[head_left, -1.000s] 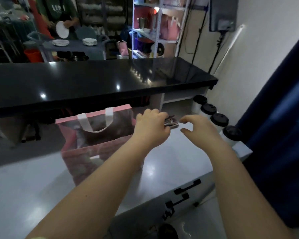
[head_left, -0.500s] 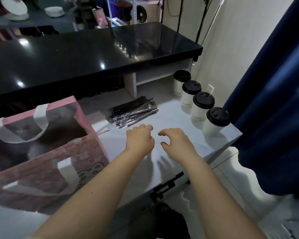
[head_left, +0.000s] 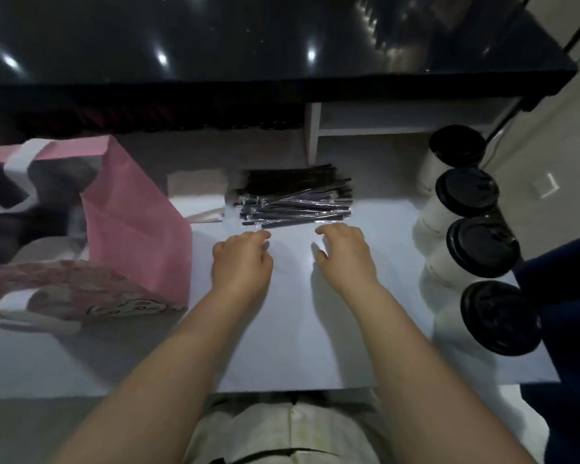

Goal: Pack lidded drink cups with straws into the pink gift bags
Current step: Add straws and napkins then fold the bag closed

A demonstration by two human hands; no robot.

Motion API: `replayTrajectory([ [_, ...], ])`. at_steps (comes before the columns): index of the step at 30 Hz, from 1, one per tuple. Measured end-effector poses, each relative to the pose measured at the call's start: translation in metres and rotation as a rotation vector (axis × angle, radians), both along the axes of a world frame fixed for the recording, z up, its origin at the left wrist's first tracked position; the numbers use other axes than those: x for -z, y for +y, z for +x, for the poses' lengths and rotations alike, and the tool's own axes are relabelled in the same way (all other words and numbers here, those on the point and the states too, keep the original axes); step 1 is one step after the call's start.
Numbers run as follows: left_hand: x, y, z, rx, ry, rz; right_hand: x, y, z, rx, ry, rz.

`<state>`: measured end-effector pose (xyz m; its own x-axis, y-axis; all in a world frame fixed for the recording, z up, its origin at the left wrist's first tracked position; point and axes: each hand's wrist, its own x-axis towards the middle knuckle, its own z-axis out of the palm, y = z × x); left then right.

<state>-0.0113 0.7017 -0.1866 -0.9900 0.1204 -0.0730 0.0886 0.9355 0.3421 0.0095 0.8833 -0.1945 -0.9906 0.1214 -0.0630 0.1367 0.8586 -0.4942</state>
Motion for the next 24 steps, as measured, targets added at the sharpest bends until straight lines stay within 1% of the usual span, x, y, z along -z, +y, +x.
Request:
replayTrajectory([
  [5,-0.011,-0.015,-0.011,-0.129,0.041,0.022,-0.007,-0.006,-0.057,-0.107,0.079,0.093],
  [6,-0.014,-0.017,-0.014,-0.143,0.054,0.028,-0.009,-0.008,-0.070,-0.125,0.064,0.111],
  [9,-0.018,-0.020,-0.020,-0.163,0.056,0.029,-0.006,-0.016,-0.099,-0.157,-0.059,0.210],
  [10,-0.018,-0.020,-0.021,-0.161,0.050,0.025,-0.003,-0.017,-0.103,-0.157,-0.067,0.246],
  [12,-0.017,-0.019,-0.021,-0.146,0.050,0.019,0.005,-0.016,-0.105,-0.145,-0.001,0.282],
  [14,-0.015,-0.018,-0.019,-0.141,0.063,0.026,0.012,-0.012,-0.106,-0.135,0.074,0.268],
  [16,-0.013,-0.017,-0.018,-0.144,0.073,0.034,0.015,-0.008,-0.109,-0.136,0.105,0.224],
  [20,-0.019,-0.014,-0.024,-0.137,0.077,0.021,0.007,-0.005,-0.118,-0.128,0.108,0.128],
  [24,-0.029,-0.013,-0.032,-0.150,0.080,0.014,-0.003,0.001,-0.121,-0.106,0.107,0.102],
])
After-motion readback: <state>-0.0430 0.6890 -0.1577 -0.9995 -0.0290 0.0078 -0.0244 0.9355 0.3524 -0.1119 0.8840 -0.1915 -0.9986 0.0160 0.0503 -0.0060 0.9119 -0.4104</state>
